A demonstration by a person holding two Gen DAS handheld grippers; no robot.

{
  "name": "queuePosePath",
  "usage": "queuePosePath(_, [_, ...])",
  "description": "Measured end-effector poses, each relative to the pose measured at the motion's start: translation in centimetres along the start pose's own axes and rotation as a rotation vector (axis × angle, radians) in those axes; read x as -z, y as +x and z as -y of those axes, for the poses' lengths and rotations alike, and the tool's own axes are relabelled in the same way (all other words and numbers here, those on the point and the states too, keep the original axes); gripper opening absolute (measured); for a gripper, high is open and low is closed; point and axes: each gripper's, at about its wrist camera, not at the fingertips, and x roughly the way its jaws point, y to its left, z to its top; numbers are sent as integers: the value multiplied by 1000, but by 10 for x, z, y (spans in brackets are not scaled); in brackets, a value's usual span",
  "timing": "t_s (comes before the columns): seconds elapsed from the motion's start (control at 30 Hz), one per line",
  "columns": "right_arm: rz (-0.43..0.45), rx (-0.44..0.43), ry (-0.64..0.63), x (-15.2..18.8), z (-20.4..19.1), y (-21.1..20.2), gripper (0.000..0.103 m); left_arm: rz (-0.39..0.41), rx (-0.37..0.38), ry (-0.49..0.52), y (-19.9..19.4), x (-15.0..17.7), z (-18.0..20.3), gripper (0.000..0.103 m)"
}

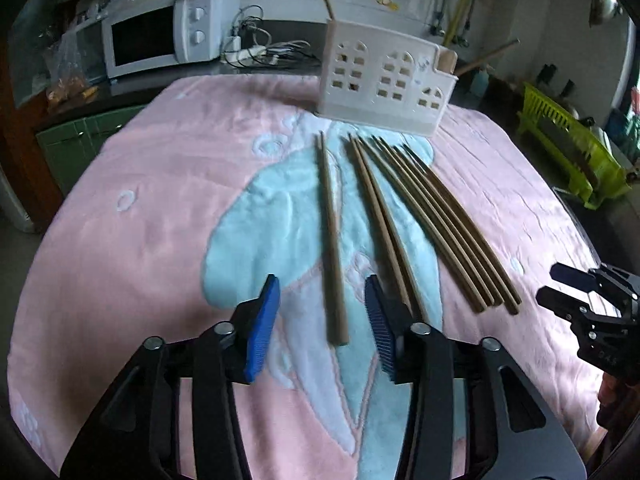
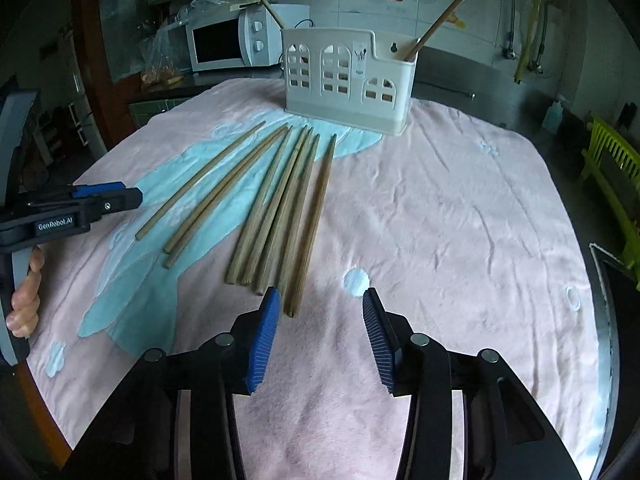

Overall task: Organize utensils
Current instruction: 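Close the left gripper on another chopstick while the right gripper grasps one too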

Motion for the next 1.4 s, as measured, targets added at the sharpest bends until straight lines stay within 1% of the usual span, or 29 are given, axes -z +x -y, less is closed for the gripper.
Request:
queuePosePath(0.1, [-4, -5, 8, -1, 0, 2, 38, -13, 3, 14, 6, 1, 7, 38])
queuePosePath(0.13, [-5, -11, 14, -2, 1, 3, 37, -20, 5, 12, 9, 1, 8, 34])
queuePosePath(0.2, [-7, -17, 18, -3, 2, 4, 36, -31, 7, 6, 13, 1, 10, 33])
queuePosePath(0.27, [-9, -17, 16, -5, 1, 6, 33, -38, 7, 6, 17, 1, 12, 28])
queuePosePath(0.37, [-18, -22, 15, -6, -1, 11, 28, -53, -3, 9, 24, 3, 14, 28])
queuePosePath(0.5, [-29, -25, 18, -7, -2, 17, 27, -53, -15, 8, 28, 5, 13, 23])
queuePosePath(0.77, [-53, -27, 16, -8, -6, 28, 23, -43, -47, 37, 30, 4, 15, 21])
queuePosePath(0.87, [-58, -24, 9, -8, -7, 30, 19, -43, -46, 37, 30, 3, 15, 21])
queuePosePath(0.97, [-62, -28, 12, -9, -7, 32, 19, -43, -49, 36, 30, 3, 15, 19])
queuePosePath(1.4, [-74, -25, -4, -8, -10, 39, 15, -49, -56, 42, 32, 0, 16, 19])
